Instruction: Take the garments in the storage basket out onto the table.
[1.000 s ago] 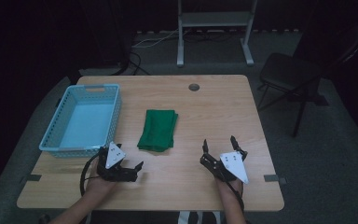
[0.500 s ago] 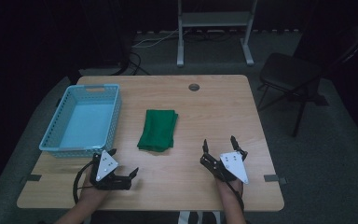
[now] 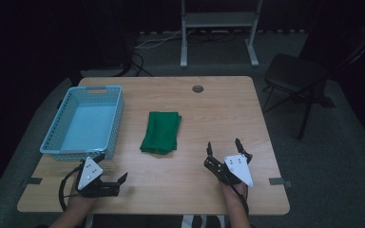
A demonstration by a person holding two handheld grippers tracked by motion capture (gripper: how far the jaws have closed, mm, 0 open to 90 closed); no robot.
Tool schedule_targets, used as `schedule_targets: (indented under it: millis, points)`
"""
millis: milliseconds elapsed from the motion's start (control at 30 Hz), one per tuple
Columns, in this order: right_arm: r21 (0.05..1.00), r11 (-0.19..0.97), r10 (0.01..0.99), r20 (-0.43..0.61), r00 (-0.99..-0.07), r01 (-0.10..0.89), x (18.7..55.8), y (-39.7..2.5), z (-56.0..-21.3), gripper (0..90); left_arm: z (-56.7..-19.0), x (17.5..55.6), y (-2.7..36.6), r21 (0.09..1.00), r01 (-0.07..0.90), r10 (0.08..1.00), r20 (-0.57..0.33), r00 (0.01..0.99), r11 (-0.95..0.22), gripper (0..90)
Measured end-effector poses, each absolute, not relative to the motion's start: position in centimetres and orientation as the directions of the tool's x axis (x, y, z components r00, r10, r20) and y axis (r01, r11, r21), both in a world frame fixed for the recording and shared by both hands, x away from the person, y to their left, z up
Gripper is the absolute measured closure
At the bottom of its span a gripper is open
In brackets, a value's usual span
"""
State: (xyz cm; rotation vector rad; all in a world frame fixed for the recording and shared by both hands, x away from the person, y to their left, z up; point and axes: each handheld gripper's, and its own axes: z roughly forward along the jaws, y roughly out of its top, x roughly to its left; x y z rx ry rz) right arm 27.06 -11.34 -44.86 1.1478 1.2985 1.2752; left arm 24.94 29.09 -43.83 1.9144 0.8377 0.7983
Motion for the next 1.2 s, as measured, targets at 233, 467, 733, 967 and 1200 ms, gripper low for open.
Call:
schedule_targets:
  millis: [233,467,733,967,1200]
  points:
    - [1.000,0.015,0.994,-0.015,-0.108,0.004,27.1,-11.3,-44.9,11.1,-43.9,24.4,30.1,0.895,0.218,0.794,0.207,0.571,-0.389,0.0]
    - [1.000,0.018,0.994,-0.018,-0.109,0.004,27.1,-11.3,-44.9,11.1,-43.9,24.0,30.8,0.906,0.203,0.798,0.200,0.568,-0.372,0.0]
    - [1.000,0.014,0.994,-0.014,-0.108,0.003,27.1,-11.3,-44.9,11.1,-43.9,23.7,31.7,0.915,0.184,0.803,0.202,0.561,-0.359,0.0]
    - [1.000,0.018,0.994,-0.017,-0.109,0.003,27.1,-11.3,-44.9,11.1,-43.8,23.8,32.3,0.926,0.195,0.816,0.168,0.552,-0.322,0.0]
    - [1.000,0.018,0.993,-0.017,-0.113,0.004,27.1,-11.3,-44.9,11.1,-43.8,23.7,32.2,0.926,0.188,0.818,0.178,0.546,-0.327,0.0]
